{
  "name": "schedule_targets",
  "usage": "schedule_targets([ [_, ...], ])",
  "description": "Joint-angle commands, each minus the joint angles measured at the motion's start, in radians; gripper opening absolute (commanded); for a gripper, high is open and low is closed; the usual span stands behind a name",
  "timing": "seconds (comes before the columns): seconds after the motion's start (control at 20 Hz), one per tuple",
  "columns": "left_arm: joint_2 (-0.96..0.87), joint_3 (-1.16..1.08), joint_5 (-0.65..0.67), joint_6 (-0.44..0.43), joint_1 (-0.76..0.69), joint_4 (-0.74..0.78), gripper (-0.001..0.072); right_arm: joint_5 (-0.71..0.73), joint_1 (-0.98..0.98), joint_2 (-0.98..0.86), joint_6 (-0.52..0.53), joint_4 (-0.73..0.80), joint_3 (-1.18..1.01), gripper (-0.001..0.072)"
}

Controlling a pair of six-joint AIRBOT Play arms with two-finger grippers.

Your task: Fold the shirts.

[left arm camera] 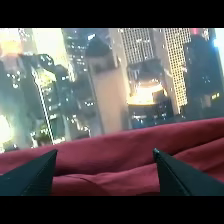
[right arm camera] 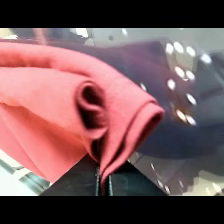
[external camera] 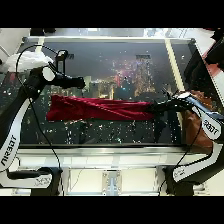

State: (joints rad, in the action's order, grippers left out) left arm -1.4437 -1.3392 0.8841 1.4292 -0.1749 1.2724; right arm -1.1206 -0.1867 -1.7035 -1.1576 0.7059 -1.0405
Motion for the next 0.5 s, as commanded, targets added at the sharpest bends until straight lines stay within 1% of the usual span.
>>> schedule_targets([
  [0.0, -0.003, -0.001, 0.046, 0.0, -0.001, -0.002, 0.0393, -0.019, 0.026, 0.018, 0.033, -0.113, -0.025, 0.0012],
  [0.05, -0.007, -0.001, 0.068, -0.001, -0.002, -0.002, 0.0166, -0.03, 0.026, 0.041, 0.033, -0.113, -0.042, 0.0013],
  [0.1, -0.014, -0.001, 0.096, -0.003, -0.005, -0.002, 0.0021, -0.043, 0.026, 0.072, 0.032, -0.11, -0.058, 0.0012],
  [0.25, -0.046, 0.0, 0.165, -0.004, -0.04, -0.003, 0.0017, -0.104, 0.024, 0.179, -0.032, -0.083, -0.101, 0.0012],
  [0.45, -0.111, 0.0, 0.175, -0.004, -0.155, -0.003, 0.0017, -0.203, 0.001, 0.331, -0.134, 0.052, -0.121, 0.0012],
])
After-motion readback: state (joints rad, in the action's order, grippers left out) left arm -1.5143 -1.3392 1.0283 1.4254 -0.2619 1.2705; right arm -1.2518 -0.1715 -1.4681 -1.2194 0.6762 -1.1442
